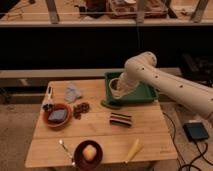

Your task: Stack cups into tray

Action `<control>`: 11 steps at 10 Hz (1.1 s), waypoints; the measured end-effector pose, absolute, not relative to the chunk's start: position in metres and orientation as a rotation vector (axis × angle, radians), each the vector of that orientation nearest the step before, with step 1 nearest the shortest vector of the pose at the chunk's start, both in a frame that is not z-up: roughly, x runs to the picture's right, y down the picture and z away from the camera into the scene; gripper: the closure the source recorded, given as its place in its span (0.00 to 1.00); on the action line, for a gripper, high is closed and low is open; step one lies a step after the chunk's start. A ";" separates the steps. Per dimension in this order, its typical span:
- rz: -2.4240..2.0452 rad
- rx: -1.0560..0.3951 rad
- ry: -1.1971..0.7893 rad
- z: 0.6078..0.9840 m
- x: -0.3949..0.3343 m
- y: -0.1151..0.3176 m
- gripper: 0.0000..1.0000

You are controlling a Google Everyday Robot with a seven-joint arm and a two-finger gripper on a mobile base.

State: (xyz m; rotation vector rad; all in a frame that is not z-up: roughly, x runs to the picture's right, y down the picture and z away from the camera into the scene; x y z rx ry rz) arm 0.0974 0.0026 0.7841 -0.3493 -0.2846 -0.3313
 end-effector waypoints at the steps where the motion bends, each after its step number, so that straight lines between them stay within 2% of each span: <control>1: -0.330 -0.340 -0.276 0.793 0.105 -0.004 1.00; 5: -0.306 -0.332 -0.305 0.856 0.120 -0.051 0.98; 6: -0.303 -0.342 -0.329 0.872 0.121 -0.062 0.91; 8: -0.304 -0.379 -0.389 0.896 0.113 -0.070 0.69; 11: -0.320 -0.423 -0.430 0.906 0.102 -0.051 0.39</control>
